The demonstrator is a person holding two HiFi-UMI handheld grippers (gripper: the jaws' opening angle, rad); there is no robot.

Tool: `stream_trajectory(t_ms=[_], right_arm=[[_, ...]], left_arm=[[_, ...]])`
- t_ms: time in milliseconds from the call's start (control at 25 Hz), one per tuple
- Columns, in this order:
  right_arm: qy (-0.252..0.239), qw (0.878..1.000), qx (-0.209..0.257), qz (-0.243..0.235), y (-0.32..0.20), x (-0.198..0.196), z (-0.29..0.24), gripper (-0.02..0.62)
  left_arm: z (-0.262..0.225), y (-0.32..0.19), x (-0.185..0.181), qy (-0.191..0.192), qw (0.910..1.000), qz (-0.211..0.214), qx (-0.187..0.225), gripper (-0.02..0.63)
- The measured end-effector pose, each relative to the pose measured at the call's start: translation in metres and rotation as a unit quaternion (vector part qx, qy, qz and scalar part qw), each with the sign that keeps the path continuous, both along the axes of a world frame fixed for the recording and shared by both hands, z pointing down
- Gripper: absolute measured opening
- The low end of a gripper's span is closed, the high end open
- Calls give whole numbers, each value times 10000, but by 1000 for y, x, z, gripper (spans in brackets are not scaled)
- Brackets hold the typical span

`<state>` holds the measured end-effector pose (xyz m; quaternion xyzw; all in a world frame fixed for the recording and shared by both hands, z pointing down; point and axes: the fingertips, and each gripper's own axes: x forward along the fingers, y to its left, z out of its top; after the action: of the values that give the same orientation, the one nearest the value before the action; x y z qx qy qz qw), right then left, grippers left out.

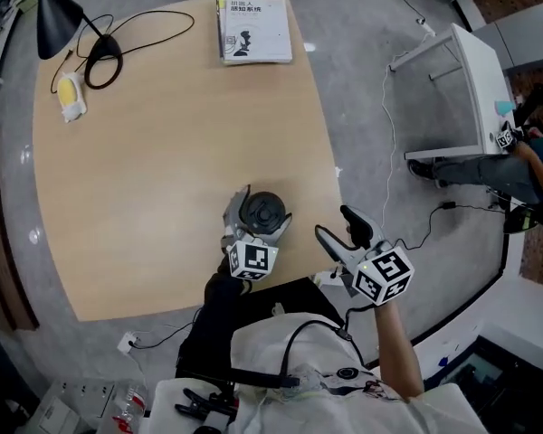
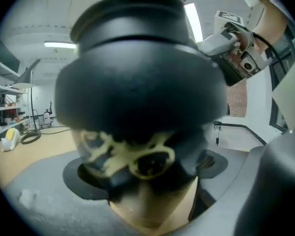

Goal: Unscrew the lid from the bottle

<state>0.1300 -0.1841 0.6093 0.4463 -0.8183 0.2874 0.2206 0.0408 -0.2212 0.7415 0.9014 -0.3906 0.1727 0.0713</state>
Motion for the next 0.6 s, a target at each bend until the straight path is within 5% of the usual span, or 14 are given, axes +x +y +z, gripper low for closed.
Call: stream_trajectory(t_ms=[200, 360, 600], right_arm=[[219, 9993, -236, 177, 1, 9, 21, 307], [209, 9992, -222, 248, -8, 4, 24, 302], [189, 9995, -136, 214, -15, -2, 17, 301]], left_arm=[[-5, 0, 15, -25, 9987, 478, 147, 512], [1, -1, 20, -413, 9958, 819, 25, 483], [3, -10, 23, -371, 9956, 828, -247, 457]])
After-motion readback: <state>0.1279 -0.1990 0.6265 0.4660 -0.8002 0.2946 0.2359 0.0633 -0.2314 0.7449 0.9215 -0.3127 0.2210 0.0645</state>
